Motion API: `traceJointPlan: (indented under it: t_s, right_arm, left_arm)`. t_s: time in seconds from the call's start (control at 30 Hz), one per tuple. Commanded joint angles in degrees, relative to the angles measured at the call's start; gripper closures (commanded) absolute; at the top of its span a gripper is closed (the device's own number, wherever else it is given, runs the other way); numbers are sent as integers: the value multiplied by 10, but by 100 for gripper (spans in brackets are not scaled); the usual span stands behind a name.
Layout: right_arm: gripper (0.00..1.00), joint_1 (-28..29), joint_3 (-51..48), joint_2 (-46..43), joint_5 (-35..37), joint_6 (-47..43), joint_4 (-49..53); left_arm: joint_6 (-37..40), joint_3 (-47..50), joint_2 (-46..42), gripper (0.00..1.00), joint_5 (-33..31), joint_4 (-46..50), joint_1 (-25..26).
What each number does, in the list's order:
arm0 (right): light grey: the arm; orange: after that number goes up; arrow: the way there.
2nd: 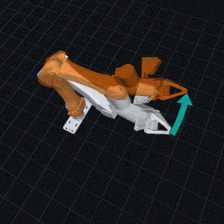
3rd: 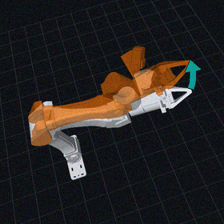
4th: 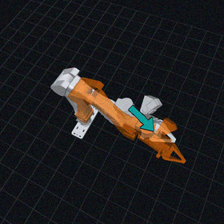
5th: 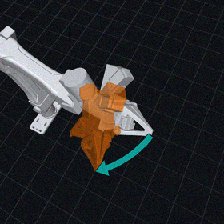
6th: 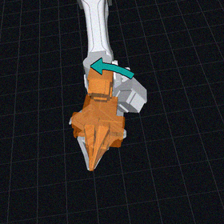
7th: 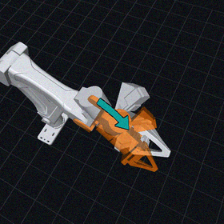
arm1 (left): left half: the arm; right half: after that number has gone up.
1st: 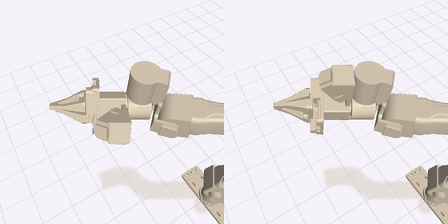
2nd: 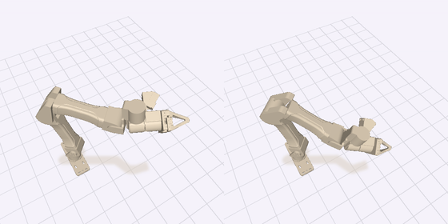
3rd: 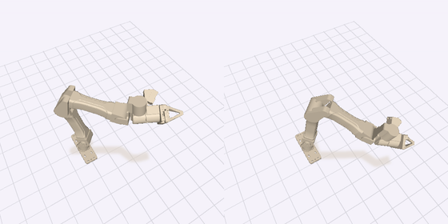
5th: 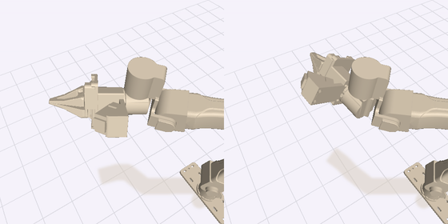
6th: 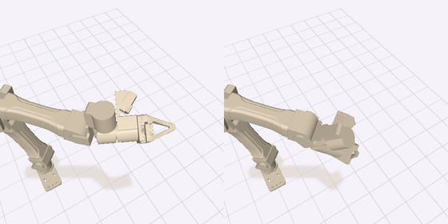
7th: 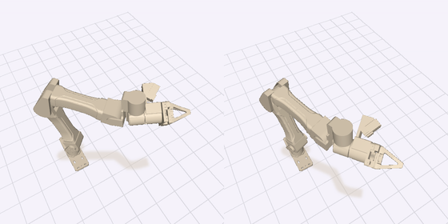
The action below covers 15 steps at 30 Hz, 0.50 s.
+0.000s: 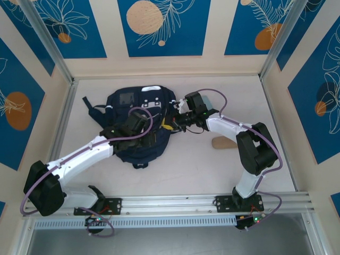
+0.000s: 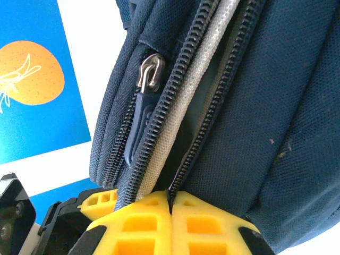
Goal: Pack the student bag
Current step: Unzip the student bag at the center of the table.
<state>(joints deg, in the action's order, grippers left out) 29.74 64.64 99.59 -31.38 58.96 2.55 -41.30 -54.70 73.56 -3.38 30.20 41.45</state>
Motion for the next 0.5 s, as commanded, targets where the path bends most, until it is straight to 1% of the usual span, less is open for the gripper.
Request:
traceJointPlan:
  t_s: [0.0,0.23,0.37,0.47]
  right_arm:
    - [95,9,22,-12,-33,3,-26]
    - [95,9,21,-12,-29,2,-24]
    - [95,9,21,-12,-28,1,-24]
    - [95,9,21,-11,-28,1,-23]
  left_arm:
    - [-10,8,4,59,22,-50,3]
    - [9,8,6,65,46,-71,3]
    - [26,18,-5,66,64,-84,3]
    - [27,16,-4,66,43,-68,3]
